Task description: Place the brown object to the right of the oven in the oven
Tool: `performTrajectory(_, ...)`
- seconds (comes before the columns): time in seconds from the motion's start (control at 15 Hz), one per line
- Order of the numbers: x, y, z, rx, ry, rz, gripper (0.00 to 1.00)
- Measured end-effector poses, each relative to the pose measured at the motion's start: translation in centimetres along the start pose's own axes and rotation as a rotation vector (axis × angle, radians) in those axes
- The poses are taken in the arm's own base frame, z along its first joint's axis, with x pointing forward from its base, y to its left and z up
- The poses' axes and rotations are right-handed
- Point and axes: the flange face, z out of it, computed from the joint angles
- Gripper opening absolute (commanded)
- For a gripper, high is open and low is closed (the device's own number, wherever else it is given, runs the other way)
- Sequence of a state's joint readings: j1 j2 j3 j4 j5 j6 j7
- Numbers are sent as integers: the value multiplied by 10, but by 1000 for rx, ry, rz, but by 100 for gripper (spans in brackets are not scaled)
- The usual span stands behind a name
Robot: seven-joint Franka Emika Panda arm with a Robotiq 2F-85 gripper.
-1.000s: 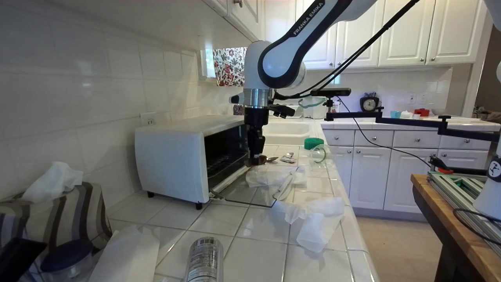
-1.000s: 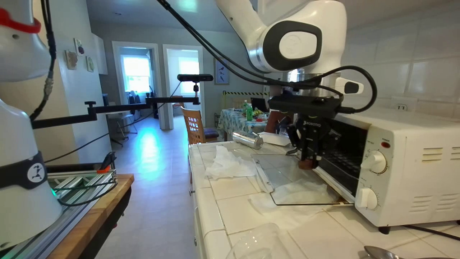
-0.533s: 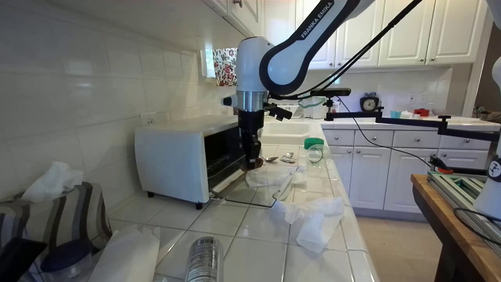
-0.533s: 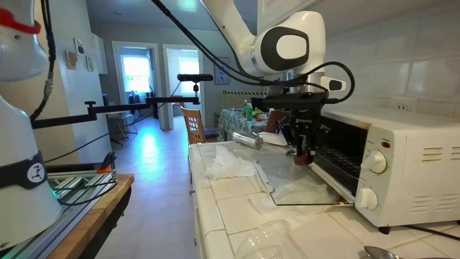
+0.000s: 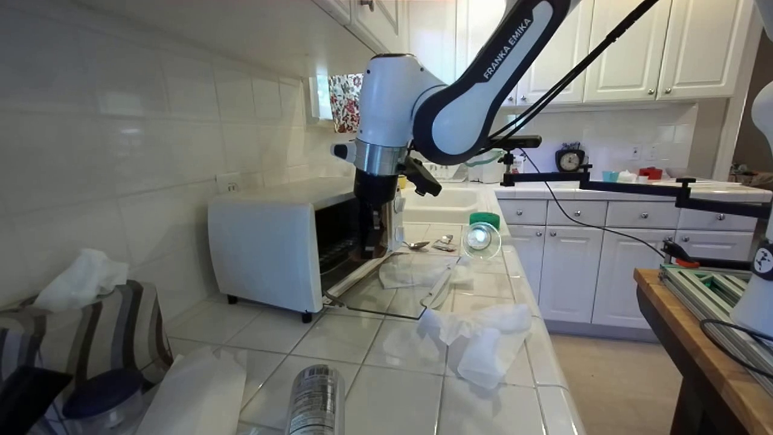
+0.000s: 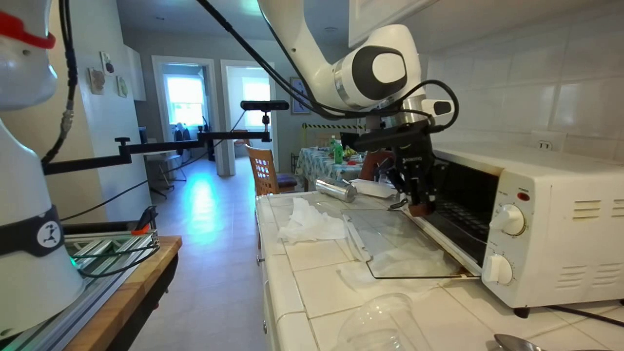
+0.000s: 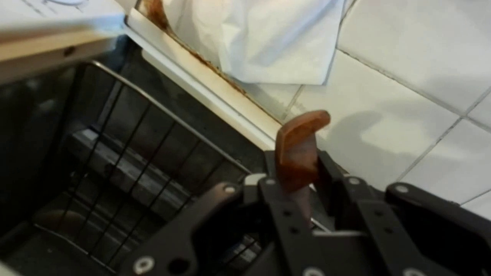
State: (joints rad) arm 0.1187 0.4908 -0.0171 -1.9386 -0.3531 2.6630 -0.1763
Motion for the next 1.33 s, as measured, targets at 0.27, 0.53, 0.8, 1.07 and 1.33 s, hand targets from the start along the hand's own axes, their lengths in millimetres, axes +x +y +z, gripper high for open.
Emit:
performTrajectory(0.27, 3, -9, 8, -60, 20, 16, 7)
performTrajectory(0.53, 7, -21, 9, -152, 26, 9, 7)
performTrajectory(0.8, 10, -32, 6, -235, 42, 0, 7)
performTrajectory(1.07, 11, -39, 4, -323, 59, -6, 7)
performTrajectory(1.33, 9, -47, 12, -389, 42, -25, 7)
